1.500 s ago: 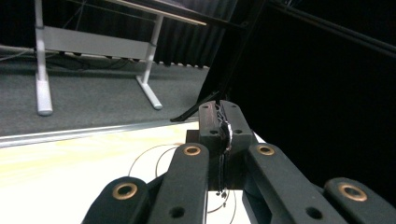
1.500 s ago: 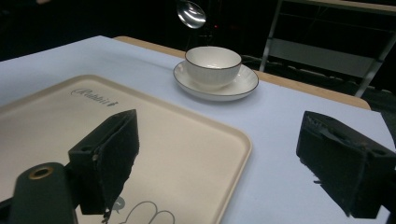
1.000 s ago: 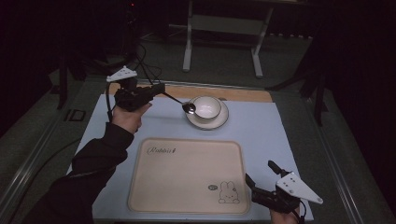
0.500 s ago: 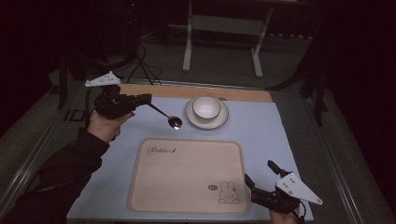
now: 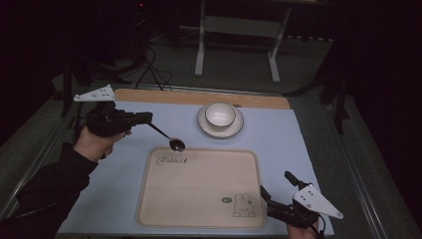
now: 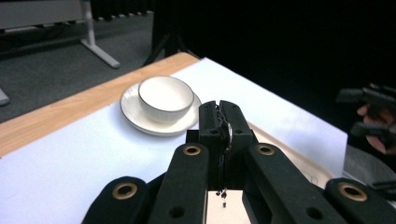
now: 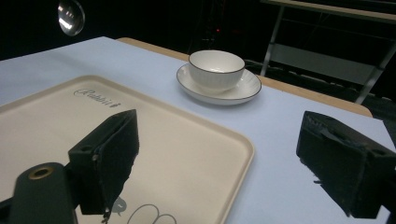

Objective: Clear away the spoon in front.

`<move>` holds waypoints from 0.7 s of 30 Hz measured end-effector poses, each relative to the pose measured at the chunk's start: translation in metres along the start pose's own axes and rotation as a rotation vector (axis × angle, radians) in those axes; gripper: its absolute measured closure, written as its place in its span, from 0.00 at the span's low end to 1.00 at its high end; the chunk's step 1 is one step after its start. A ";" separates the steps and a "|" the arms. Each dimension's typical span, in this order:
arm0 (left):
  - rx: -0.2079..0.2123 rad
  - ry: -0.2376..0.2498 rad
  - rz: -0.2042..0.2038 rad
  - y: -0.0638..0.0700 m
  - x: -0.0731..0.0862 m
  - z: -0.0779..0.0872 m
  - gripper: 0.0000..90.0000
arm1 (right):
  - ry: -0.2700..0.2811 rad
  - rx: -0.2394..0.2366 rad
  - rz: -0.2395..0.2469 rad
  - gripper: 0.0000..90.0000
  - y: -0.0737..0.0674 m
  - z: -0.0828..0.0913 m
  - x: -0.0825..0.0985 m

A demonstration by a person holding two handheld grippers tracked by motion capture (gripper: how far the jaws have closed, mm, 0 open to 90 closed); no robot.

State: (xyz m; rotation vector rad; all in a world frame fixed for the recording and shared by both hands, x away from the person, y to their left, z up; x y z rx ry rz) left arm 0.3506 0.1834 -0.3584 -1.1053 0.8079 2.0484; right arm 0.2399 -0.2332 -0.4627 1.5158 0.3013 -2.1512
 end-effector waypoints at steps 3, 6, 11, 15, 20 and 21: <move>0.033 -0.020 -0.016 0.003 0.004 0.000 0.99 | -0.002 -0.001 -0.002 0.15 0.000 0.000 0.000; 0.085 -0.052 -0.037 0.006 0.012 -0.002 0.99 | -0.003 -0.001 0.002 0.14 0.000 -0.001 0.000; 0.147 -0.090 -0.069 0.010 0.020 -0.006 0.99 | -0.003 -0.002 0.002 0.15 0.000 -0.001 0.000; 0.181 -0.150 -0.091 0.013 0.027 -0.013 0.99 | -0.004 -0.002 0.004 0.15 0.000 0.000 0.000; 0.227 -0.229 -0.123 0.018 0.037 -0.024 0.99 | -0.004 -0.004 0.005 0.15 0.000 -0.001 0.001; 0.235 -0.246 -0.120 0.018 0.039 -0.026 0.99 | -0.004 -0.004 0.004 0.15 0.000 -0.001 0.001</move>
Point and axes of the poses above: each handheld gripper's, and its own axes: z roughly backward along the jaws, x roughly out of its underside, y roughly to its right, the point moved 6 cm from there along -z, roughly forward along the jaws, and after that the axes turned 4 degrees about -y, right-handed, at the moved point
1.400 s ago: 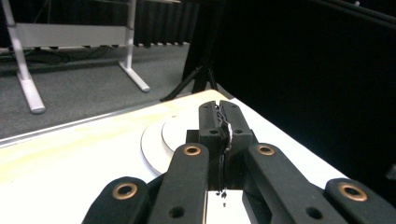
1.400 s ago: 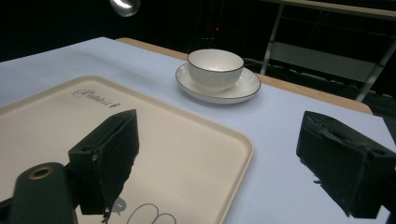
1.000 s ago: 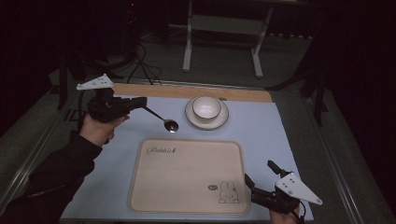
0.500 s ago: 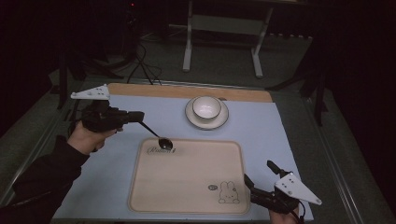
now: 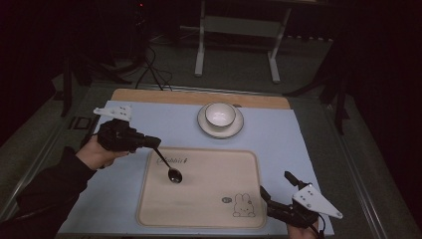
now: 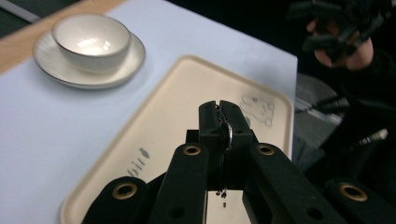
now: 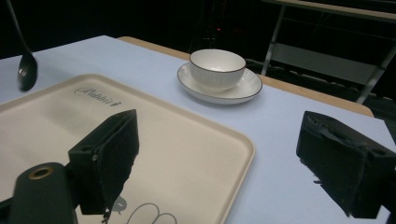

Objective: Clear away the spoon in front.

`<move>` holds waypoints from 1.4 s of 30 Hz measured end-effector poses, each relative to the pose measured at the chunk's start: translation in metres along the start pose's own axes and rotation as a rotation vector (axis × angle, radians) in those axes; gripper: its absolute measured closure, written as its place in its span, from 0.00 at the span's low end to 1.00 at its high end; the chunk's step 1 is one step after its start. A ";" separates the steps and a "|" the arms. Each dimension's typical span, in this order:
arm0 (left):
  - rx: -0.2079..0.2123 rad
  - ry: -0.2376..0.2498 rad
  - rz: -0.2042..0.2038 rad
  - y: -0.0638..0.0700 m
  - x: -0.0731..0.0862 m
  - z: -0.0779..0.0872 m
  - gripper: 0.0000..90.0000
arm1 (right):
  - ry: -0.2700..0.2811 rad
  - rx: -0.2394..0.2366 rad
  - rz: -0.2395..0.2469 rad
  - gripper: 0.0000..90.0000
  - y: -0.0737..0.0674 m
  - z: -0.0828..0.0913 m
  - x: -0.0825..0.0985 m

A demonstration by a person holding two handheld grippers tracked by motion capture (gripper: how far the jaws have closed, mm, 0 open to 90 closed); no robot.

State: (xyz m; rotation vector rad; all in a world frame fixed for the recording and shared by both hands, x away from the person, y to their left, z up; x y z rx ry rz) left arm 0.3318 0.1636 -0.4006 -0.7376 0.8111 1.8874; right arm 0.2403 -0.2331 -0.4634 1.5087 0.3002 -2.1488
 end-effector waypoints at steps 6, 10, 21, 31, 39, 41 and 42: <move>0.060 -0.106 -0.005 0.001 0.010 -0.018 0.99 | -0.003 -0.001 0.001 0.14 0.000 0.000 0.000; 0.091 -0.156 -0.017 0.003 0.015 -0.026 0.99 | -0.005 -0.002 0.001 0.15 0.000 0.000 0.000; 0.176 -0.257 -0.010 0.005 0.026 -0.047 0.99 | -0.009 -0.004 0.001 0.15 0.000 -0.001 0.001; 0.215 -0.324 -0.016 0.003 0.030 -0.065 0.99 | -0.011 -0.006 0.000 0.15 0.000 -0.001 0.001; 0.209 -0.320 -0.023 -0.003 0.029 -0.077 0.98 | -0.011 -0.009 -0.005 0.15 0.000 -0.001 0.001; 0.187 -0.303 -0.029 -0.006 0.030 -0.079 0.96 | -0.013 -0.012 -0.006 0.15 0.000 -0.001 0.001; 0.177 -0.295 -0.030 -0.007 0.031 -0.080 0.95 | -0.014 -0.014 -0.006 0.15 0.000 -0.001 0.001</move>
Point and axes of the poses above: each handheld gripper's, and its own axes: z roughly backward along the jaws, x roughly out of its underside, y roughly to its right, the point moved 6 cm from there along -z, roughly forward along the jaws, and after that the axes turned 4 degrees about -y, right-handed, at the moved point
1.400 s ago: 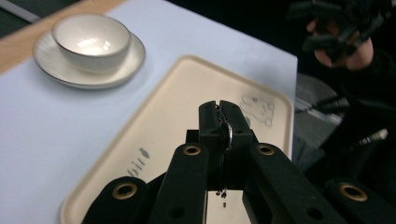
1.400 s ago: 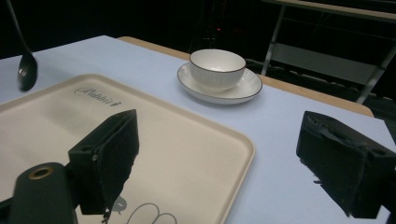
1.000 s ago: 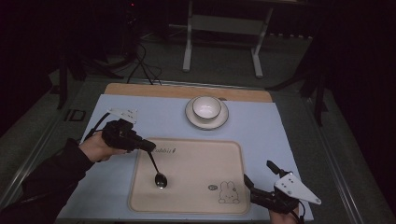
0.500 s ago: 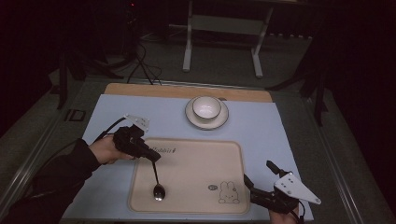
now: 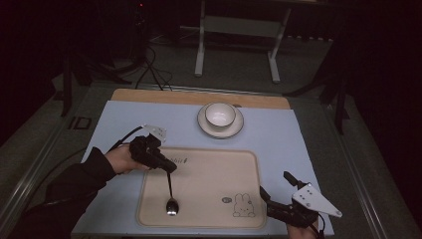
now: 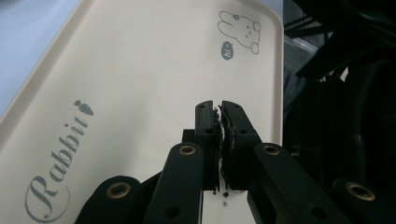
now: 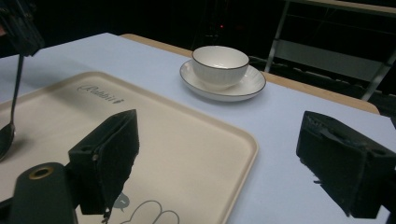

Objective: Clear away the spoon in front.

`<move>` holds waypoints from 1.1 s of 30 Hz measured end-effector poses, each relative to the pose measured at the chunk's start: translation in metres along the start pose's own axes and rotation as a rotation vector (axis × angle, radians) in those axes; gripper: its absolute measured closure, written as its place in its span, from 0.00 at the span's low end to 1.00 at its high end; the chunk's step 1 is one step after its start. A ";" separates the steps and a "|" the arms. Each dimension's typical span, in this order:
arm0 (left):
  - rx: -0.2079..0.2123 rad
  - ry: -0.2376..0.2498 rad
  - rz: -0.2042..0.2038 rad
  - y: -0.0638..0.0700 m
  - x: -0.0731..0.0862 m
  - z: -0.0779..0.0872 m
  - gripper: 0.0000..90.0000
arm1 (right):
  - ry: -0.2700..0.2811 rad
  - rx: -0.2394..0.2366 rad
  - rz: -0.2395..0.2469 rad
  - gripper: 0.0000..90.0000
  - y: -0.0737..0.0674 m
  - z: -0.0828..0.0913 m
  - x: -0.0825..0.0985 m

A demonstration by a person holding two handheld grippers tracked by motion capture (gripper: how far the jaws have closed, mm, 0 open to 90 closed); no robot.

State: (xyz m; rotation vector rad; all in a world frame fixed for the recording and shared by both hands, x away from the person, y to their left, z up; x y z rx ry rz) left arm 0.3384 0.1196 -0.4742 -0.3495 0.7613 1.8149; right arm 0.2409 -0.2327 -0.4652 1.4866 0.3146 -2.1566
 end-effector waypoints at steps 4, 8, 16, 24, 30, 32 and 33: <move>-0.034 0.035 0.001 -0.008 0.003 -0.004 0.93 | 0.001 -0.001 -0.002 0.15 0.000 0.000 0.000; -0.049 0.074 -0.005 -0.015 0.004 -0.009 0.91 | -0.001 -0.001 -0.001 0.15 0.000 0.000 0.000; -0.057 0.110 0.017 -0.026 0.005 -0.017 0.89 | -0.007 -0.007 -0.002 0.15 0.000 -0.001 0.001; -0.089 0.136 0.016 -0.035 0.005 -0.025 0.86 | -0.007 -0.010 -0.001 0.15 0.000 -0.001 0.001; -0.109 0.151 0.034 -0.043 0.007 -0.032 0.85 | -0.010 -0.016 -0.001 0.15 -0.001 -0.002 0.001; -0.113 0.161 0.044 -0.047 0.007 -0.034 0.85 | -0.011 -0.015 0.000 0.15 -0.001 -0.001 0.001; -0.118 0.165 0.045 -0.049 0.007 -0.035 0.85 | -0.011 -0.015 0.000 0.15 -0.001 -0.001 0.001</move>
Point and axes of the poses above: each handheld gripper's, and its own axes: z roughly backward along the jaws, x roughly out of its underside, y roughly to its right, the point moved 6 cm from there along -z, roughly forward along the jaws, and after that the axes turned 4 degrees about -y, right-handed, at the moved point
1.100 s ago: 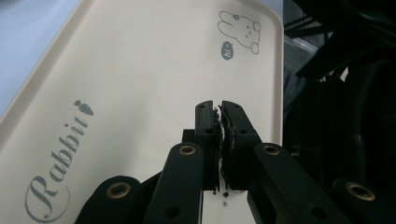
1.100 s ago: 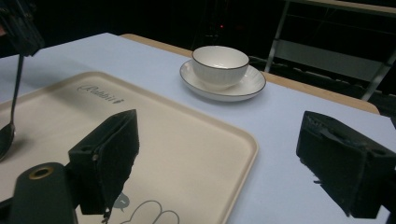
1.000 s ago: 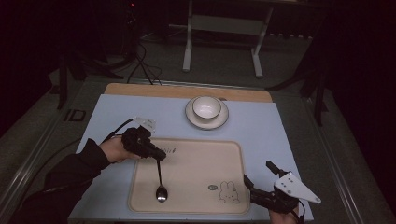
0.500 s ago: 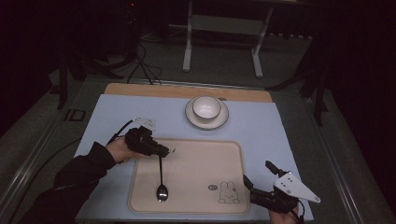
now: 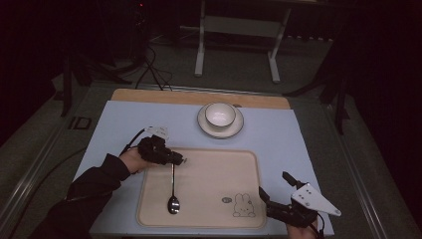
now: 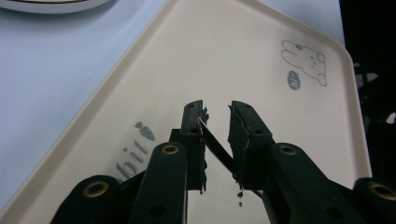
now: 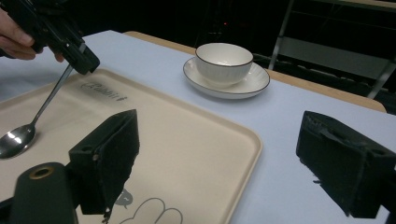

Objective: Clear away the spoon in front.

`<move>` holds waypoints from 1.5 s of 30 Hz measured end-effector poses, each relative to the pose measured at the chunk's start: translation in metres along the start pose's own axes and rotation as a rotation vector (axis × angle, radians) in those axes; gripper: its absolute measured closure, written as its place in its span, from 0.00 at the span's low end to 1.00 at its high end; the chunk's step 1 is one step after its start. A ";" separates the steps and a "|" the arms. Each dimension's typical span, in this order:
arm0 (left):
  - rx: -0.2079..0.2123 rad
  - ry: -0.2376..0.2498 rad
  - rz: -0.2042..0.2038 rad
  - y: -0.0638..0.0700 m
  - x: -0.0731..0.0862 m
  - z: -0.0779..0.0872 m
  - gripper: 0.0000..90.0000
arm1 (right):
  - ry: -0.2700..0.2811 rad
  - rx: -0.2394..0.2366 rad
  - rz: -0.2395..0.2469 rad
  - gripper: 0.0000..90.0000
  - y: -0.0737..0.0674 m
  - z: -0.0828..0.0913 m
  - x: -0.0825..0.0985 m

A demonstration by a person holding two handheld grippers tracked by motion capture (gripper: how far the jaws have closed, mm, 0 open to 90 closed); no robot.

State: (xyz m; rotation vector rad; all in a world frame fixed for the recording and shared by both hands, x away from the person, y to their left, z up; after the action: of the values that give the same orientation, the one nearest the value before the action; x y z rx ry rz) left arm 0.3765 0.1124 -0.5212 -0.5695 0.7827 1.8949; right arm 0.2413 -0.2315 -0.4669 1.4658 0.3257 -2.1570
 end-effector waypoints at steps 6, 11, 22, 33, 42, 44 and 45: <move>-0.014 0.020 0.017 -0.007 0.002 -0.005 0.83 | 0.000 -0.001 0.000 0.15 0.000 0.000 0.000; -0.037 0.029 0.042 -0.015 0.006 -0.011 0.79 | -0.004 -0.003 -0.002 0.15 0.000 -0.001 0.000; -0.084 0.012 0.084 -0.029 0.013 -0.024 0.75 | -0.009 -0.009 0.001 0.15 0.000 -0.002 0.001; -0.142 -0.039 0.080 -0.032 0.018 -0.035 0.71 | -0.013 -0.017 -0.003 0.15 -0.001 -0.002 0.001; -0.208 -0.102 0.062 -0.033 0.015 -0.045 0.67 | -0.014 -0.017 -0.001 0.15 -0.001 -0.002 0.001; -0.225 -0.103 0.068 -0.033 0.015 -0.045 0.62 | -0.015 -0.018 -0.002 0.15 -0.001 -0.002 0.001; -0.225 -0.103 0.068 -0.033 0.015 -0.045 0.61 | -0.015 -0.018 -0.002 0.15 -0.001 -0.002 0.001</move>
State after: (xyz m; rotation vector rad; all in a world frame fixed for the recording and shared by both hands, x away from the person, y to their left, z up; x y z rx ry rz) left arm 0.4030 0.0995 -0.5708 -0.5841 0.5317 2.0731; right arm 0.2421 -0.2299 -0.4691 1.4396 0.3405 -2.1596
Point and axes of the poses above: each handheld gripper's, and its own axes: z roughly backward along the jaws, x roughly out of its underside, y roughly to its right, the point moved 6 cm from there along -z, roughly forward along the jaws, and after that the axes turned 4 degrees about -y, right-handed, at the moved point
